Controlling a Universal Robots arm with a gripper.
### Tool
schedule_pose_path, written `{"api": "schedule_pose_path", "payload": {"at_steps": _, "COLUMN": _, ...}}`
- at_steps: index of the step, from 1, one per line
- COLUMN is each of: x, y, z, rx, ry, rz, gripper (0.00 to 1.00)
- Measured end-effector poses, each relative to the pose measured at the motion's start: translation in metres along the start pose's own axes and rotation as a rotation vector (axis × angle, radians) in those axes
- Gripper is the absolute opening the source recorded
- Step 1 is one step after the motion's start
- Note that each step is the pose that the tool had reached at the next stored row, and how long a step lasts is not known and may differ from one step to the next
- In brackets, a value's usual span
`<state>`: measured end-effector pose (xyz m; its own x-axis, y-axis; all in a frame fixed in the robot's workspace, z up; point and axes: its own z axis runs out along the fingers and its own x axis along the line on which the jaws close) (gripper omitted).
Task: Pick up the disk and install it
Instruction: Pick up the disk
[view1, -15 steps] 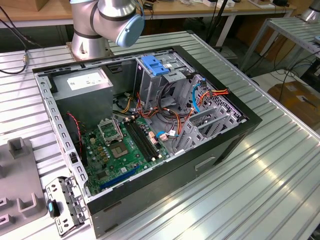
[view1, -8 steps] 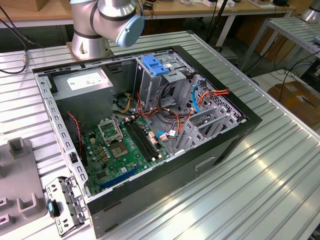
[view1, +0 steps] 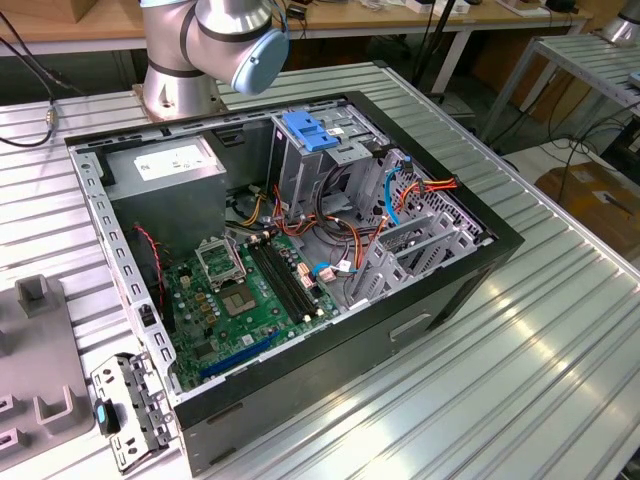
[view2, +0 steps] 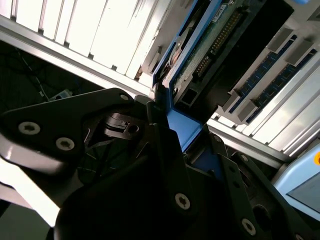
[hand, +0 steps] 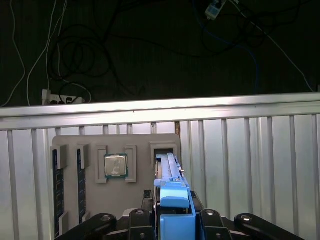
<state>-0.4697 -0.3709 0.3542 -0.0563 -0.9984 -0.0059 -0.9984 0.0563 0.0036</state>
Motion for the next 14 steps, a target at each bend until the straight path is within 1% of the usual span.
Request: {"api": "schedule_pose_path", "payload": {"at_steps": 14, "x": 0.0000, "y": 0.0000, "z": -0.0026, "rx": 0.0000, "ry": 0.0000, "rz": 0.000, "gripper": 0.37}}
